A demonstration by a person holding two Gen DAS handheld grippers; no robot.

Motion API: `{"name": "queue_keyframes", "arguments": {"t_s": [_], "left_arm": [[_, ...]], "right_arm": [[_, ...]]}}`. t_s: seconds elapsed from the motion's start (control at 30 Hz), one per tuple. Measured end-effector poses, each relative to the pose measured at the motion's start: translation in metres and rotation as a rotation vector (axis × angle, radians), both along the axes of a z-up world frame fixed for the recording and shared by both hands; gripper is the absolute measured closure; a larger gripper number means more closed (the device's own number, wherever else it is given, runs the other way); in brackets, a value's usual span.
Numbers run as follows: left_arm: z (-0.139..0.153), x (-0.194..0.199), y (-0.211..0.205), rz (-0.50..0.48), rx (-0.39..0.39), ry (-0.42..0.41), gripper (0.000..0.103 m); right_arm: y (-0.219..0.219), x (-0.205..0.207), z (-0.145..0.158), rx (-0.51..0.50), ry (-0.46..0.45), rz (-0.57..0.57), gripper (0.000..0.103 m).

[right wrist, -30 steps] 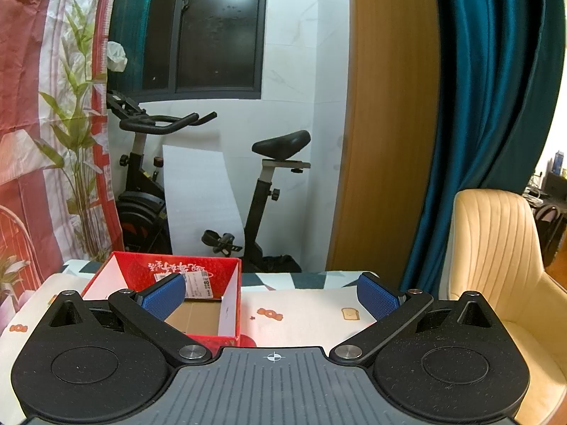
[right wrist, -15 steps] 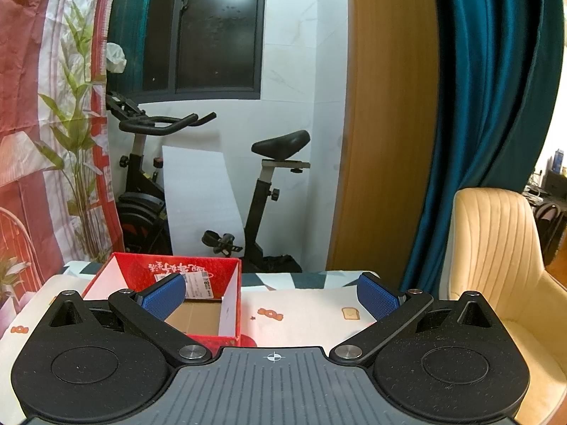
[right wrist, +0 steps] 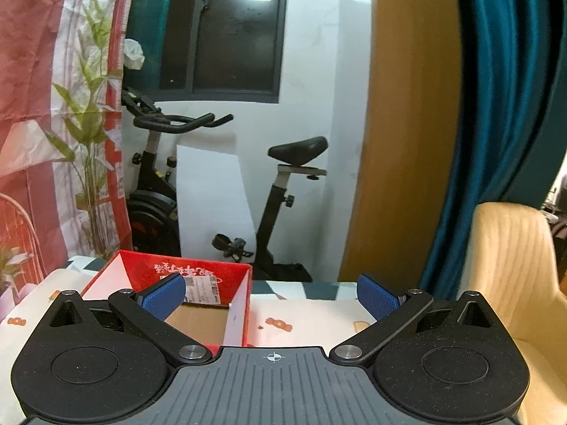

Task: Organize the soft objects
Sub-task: 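Lower both grippers onto the black-and-white plastic package beside the red box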

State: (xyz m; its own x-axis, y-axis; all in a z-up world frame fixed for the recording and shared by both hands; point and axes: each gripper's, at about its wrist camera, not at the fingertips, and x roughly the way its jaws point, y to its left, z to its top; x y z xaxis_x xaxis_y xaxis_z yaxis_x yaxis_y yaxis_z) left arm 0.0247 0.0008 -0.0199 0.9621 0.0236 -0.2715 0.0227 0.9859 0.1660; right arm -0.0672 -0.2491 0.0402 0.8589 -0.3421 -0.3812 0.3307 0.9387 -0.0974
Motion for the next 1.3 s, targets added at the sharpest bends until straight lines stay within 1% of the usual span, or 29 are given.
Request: {"name": "queue_keyframes", "arguments": {"t_s": [0.13,0.2,0.33,0.43,0.57,0.6,0.67,0.73,0.8,0.87,0.97,1.03,1.2,1.3], "left_arm": [[-0.021,0.028,-0.001,0.014,0.018,0.019,0.0],[-0.035,0.042,-0.001,0.016,0.02,0.061,0.0],[-0.064,0.067,-0.002,-0.019,0.03,0.146,0.0],[-0.085,0.079,-0.004,-0.048,0.04,0.205,0.0],[-0.112,0.095,-0.003,-0.088,0.027,0.292,0.001],[-0.118,0.098,-0.003,-0.094,0.027,0.314,0.001],[-0.129,0.105,-0.004,-0.112,0.031,0.361,0.008],[-0.137,0.112,-0.002,-0.141,0.015,0.408,0.009],[-0.144,0.115,0.002,-0.178,-0.019,0.462,0.01],[-0.149,0.115,0.008,-0.208,-0.029,0.499,0.015],[-0.152,0.113,0.012,-0.222,-0.02,0.521,0.018],[-0.152,0.108,0.016,-0.236,-0.039,0.527,0.019],[-0.151,0.1,0.008,-0.257,-0.051,0.535,0.028],[-0.153,0.102,0.009,-0.266,-0.075,0.556,0.035]], "right_arm": [[-0.015,0.025,-0.023,0.035,0.011,0.029,0.0],[-0.021,0.036,-0.038,0.055,0.025,0.05,0.0],[-0.022,0.059,-0.073,0.064,0.082,0.085,0.0],[-0.019,0.074,-0.101,0.107,0.137,0.113,0.0],[-0.009,0.09,-0.134,0.161,0.21,0.149,0.001],[-0.007,0.092,-0.14,0.177,0.225,0.16,0.002],[-0.001,0.096,-0.151,0.202,0.254,0.191,0.002],[0.004,0.096,-0.157,0.209,0.278,0.215,0.003],[0.009,0.095,-0.163,0.224,0.298,0.237,0.004],[0.011,0.094,-0.167,0.25,0.314,0.248,0.004],[0.013,0.093,-0.173,0.285,0.334,0.253,0.005],[0.016,0.092,-0.176,0.298,0.347,0.259,0.005],[0.019,0.087,-0.185,0.309,0.364,0.265,0.005],[0.016,0.086,-0.187,0.327,0.369,0.261,0.005]]}}
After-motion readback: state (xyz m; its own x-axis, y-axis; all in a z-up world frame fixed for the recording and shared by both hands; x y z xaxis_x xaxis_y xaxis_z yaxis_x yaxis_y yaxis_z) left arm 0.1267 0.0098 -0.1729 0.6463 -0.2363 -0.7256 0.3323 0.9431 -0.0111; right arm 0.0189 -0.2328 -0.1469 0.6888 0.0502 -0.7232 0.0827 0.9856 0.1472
